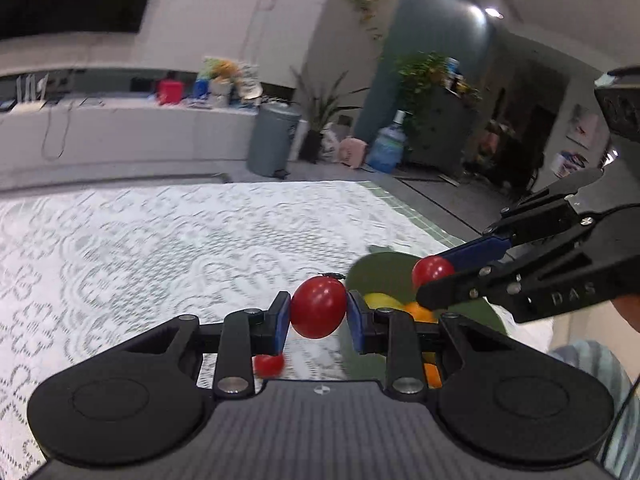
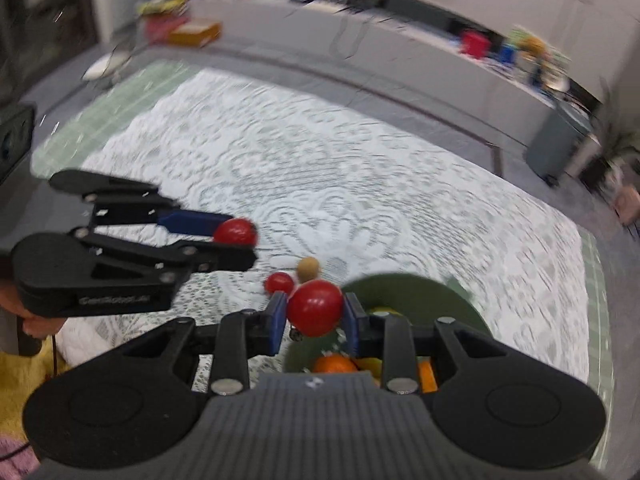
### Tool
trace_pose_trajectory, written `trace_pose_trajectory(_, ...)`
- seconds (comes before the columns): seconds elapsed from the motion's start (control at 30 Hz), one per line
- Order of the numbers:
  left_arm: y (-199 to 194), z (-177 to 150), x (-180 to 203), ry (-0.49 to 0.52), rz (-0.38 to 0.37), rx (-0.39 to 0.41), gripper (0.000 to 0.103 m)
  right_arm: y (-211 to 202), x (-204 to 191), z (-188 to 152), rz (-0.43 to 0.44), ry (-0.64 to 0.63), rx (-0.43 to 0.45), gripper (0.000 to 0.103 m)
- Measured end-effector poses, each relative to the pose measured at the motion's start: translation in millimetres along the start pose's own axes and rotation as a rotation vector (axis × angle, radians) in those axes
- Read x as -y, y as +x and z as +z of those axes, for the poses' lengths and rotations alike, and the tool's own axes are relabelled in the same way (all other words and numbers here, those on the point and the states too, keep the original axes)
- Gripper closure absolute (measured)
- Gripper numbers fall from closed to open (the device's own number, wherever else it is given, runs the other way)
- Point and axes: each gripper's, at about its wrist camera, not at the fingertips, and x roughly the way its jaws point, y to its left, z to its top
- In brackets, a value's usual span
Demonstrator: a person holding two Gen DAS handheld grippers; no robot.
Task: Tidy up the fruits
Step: 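Carry both red plums over the green colander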
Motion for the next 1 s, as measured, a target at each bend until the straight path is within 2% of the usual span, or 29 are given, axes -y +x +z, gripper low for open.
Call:
trace_pose_trajectory(0.2,0,0,34,0.089,-0.039,-0.012,0.069,-7,30,-46,-0.066,0.149,0.071,0.076)
trace_pose_trajectory(0.33,14,-3,52,0.154,-0.043,-0.057,0.070,8,46,-68,-0.096,0.223,0.054,0.076)
trace_pose_trajectory(0.47,36,-7,69,0.228,-0.015,-0.130,0.069,22,55,-79,-0.131,0.263,0.014,0.076)
trace_pose_trajectory(0.67,65,-5,78,0.315,0.003,-0.231,0.069,31,70,-83,-0.038,0.361,-0.005,0.076)
trace_pose_trajectory(0.87,89,-5,89,0.452,0.033,-0.333,0.069,38,77,-82,0.003,0.396,-0.004,0.076)
trace_pose_trajectory(1.0,103,-6,95,0.510,0.048,-0.388,0.069,49,78,-82,0.015,0.397,-0.059,0.076)
